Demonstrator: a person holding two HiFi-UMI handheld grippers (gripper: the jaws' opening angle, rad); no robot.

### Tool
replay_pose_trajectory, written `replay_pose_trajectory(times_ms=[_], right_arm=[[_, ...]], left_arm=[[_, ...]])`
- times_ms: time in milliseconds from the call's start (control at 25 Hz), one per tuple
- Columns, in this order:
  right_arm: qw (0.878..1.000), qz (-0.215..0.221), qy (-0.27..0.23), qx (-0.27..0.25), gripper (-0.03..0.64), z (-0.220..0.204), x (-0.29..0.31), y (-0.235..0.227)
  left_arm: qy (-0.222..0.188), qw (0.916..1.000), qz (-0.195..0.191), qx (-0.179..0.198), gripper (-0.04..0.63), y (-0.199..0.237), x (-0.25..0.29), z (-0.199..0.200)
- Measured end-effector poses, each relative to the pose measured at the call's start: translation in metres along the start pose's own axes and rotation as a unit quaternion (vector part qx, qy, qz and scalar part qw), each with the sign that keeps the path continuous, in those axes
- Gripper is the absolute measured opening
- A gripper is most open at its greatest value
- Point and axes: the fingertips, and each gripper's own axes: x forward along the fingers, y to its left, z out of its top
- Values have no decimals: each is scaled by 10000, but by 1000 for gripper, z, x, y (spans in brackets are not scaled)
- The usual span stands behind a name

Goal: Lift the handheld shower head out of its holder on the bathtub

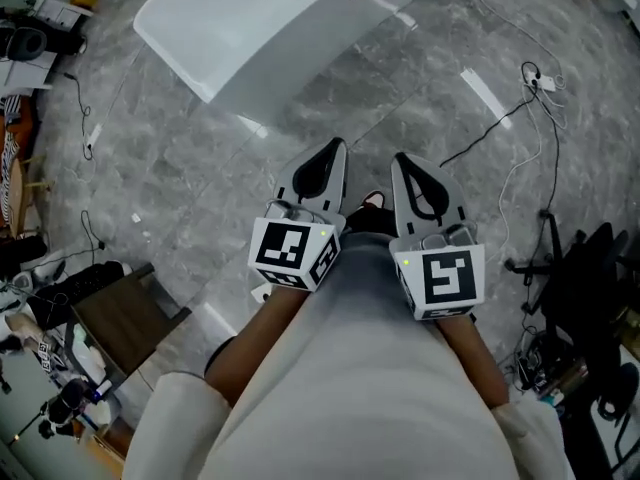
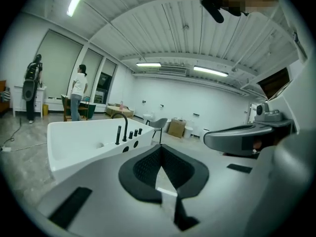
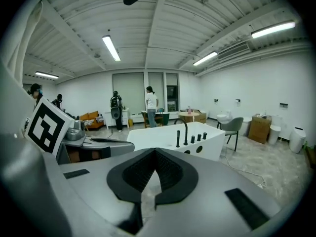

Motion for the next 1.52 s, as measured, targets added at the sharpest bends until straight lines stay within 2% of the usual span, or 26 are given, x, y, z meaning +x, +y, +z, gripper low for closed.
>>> replay_pose_trajectory(times_ms=[200,480,880,1120,1520], right_arm=[[9999,116,-59,40,18,-4,-1,8],[9996,239,-71,89,18,-7,-3,12],[9990,161,-164,385,20,-8,8,2],[9991,152,-251,290,20,8,25,-3],[9987,107,-387,313,20,34,68,-18]], left_arm=[[87,9999,60,-15,3,1,-6,-11],[-11,9996,288,-66,3,10,-16,-12],[110,9993,90,-341,3,19,-15,-17],[-19,9992,122,-379,3,37,-1,0],[-186,9995,-88,-257,3,60,37,34]])
